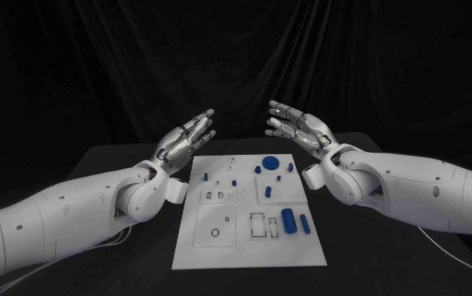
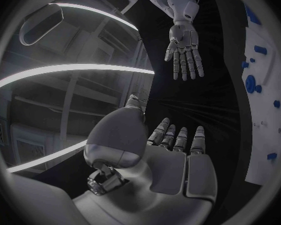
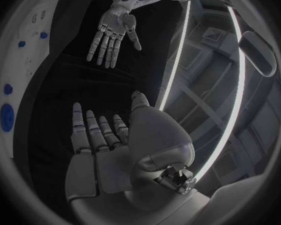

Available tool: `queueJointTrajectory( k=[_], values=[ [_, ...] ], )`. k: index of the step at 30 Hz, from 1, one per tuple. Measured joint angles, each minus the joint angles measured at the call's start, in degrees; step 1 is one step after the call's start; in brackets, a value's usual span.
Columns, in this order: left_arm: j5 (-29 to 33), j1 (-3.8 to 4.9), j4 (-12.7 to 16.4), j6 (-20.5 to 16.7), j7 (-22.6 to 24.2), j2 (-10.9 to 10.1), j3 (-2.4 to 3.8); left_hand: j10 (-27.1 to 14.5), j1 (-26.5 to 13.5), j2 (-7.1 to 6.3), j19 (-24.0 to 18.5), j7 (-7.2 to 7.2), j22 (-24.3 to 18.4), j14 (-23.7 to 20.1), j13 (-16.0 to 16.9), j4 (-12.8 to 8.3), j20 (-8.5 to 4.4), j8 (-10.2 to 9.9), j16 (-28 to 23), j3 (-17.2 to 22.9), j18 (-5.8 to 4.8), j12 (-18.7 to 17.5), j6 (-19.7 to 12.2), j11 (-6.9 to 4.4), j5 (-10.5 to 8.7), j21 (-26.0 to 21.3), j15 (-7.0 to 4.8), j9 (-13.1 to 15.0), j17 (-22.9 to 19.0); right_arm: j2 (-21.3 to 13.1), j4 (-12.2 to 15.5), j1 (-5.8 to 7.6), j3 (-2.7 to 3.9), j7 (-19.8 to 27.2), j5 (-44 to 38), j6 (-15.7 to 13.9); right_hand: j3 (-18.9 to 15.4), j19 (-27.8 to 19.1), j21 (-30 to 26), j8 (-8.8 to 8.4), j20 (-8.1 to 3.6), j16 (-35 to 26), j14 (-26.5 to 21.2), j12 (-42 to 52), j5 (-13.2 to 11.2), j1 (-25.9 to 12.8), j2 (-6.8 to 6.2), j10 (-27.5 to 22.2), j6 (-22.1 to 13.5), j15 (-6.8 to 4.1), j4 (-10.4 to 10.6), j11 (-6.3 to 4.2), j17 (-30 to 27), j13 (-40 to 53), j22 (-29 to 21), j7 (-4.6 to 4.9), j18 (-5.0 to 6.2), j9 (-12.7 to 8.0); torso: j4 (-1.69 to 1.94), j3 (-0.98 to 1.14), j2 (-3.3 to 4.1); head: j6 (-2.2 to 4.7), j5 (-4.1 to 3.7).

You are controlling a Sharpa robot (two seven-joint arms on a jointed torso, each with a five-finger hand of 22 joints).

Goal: Assemble the parts on the task board

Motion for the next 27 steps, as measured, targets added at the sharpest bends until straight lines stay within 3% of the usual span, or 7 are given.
queueJointTrajectory(
  k=[4,10,14,16,19,25,27],
  values=[
    [-0.4,0.05,1.4,1.1,0.1,-1.5,0.01,0.8,4.5,0.17,1.5,0.59,2.2,0.3,0.5,-0.1,2.80,0.4,0.2,0.7,0.00,4.1,1.4,3.81,4.67,1.1,2.22,0.3,0.1,0.0,-0.2,1.48,-0.02,-0.8,-5.5,1.0,1.1,9.6,3.0,1.11,-0.17,4.2,10.2,7.5,2.7,4.6,-0.61,5.3,7.0,-0.28,-3.0,1.38,2.2,0.7,0.9,1.12,-0.01,1.2,-0.03,-0.03,-0.09,-1.66,0.38],
    [-0.9,0.86,3.7,1.8,0.2,-4.7,0.01,2.4,9.3,0.33,6.9,2.77,5.8,4.9,1.2,-0.1,5.35,1.9,5.7,0.7,0.48,10.7,6.9,5.97,12.30,4.6,4.19,0.9,1.8,0.1,-0.7,6.12,0.02,-4.5,-17.5,1.6,2.4,20.0,5.6,2.27,-1.44,7.5,21.7,13.2,2.7,8.4,-1.03,12.2,17.6,-1.71,-6.0,2.36,3.7,0.8,1.5,2.68,-0.01,3.7,-0.07,-0.08,-0.12,-3.90,0.86],
    [-1.3,1.83,5.5,1.9,0.2,-6.3,0.01,3.0,10.8,0.51,11.1,4.60,7.4,10.5,1.5,-0.1,5.83,3.4,11.1,0.7,0.48,14.2,10.4,6.16,15.02,6.9,5.98,1.2,2.7,1.0,-1.5,9.42,0.05,-8.9,-28.2,1.5,2.9,26.4,7.2,2.27,-3.13,8.6,29.2,14.6,-1.4,9.2,-1.21,17.8,22.2,-3.46,-6.5,2.13,4.4,0.8,2.0,3.27,0.00,4.9,-0.07,-0.12,-0.09,-4.86,1.04],
    [-1.4,2.54,6.4,1.9,0.2,-7.0,0.01,3.4,11.9,0.56,12.4,5.44,7.6,12.2,1.6,-0.1,5.92,4.1,13.1,0.7,0.48,15.9,11.8,6.54,16.52,7.5,6.77,1.4,2.9,1.5,-2.0,10.68,0.12,-11.5,-34.0,1.5,3.4,35.1,9.2,2.27,-5.47,9.6,39.9,14.6,-9.3,8.9,-2.29,26.4,26.5,-6.03,-4.7,1.24,5.6,0.8,2.7,2.95,-0.01,5.9,-0.07,-0.16,0.00,-5.06,1.08],
    [-1.6,3.65,7.7,1.8,0.3,-8.0,0.04,4.2,13.0,0.42,13.3,5.88,7.7,13.4,1.7,-0.1,5.97,5.1,14.7,1.0,0.48,17.6,13.9,6.83,18.28,7.7,7.25,1.6,2.9,2.7,-3.2,11.91,0.14,-15.7,-43.6,1.5,3.8,41.7,11.3,2.27,-7.52,11.6,47.7,12.9,-13.4,7.8,-3.35,32.6,29.3,-8.12,-3.2,0.20,7.8,0.8,3.7,3.00,-0.01,6.5,-0.04,-0.23,0.25,-5.14,1.02],
    [-1.9,5.61,9.8,1.4,0.3,-9.7,0.06,5.5,15.0,0.15,14.0,6.52,7.6,14.3,2.0,-0.2,5.92,6.3,16.4,1.6,-0.60,20.6,15.9,7.54,21.15,8.0,7.37,1.7,3.0,4.9,-6.1,12.89,0.08,-22.1,-60.3,2.6,9.4,47.5,18.0,2.53,-11.18,19.3,54.8,5.1,-5.9,12.8,-6.05,41.7,34.1,-11.48,-4.6,-2.17,13.5,0.6,8.4,2.07,-0.01,7.2,0.10,-0.43,1.12,-4.94,0.72],
    [-2.0,6.15,10.5,1.2,0.3,-10.4,0.06,5.5,15.3,-0.09,14.0,6.68,7.3,13.1,2.0,-0.2,5.92,6.6,15.3,1.7,-0.96,20.8,16.1,7.55,21.83,8.0,8.00,1.7,2.8,5.5,-6.9,13.02,0.08,-24.2,-66.1,3.5,14.1,47.5,28.0,1.90,-12.07,26.2,54.5,-0.8,-6.0,12.6,-8.82,44.9,35.1,-11.76,-2.6,-2.40,18.5,0.6,18.6,1.69,-0.01,7.4,0.17,-0.55,1.57,-4.77,0.70]
  ],
)
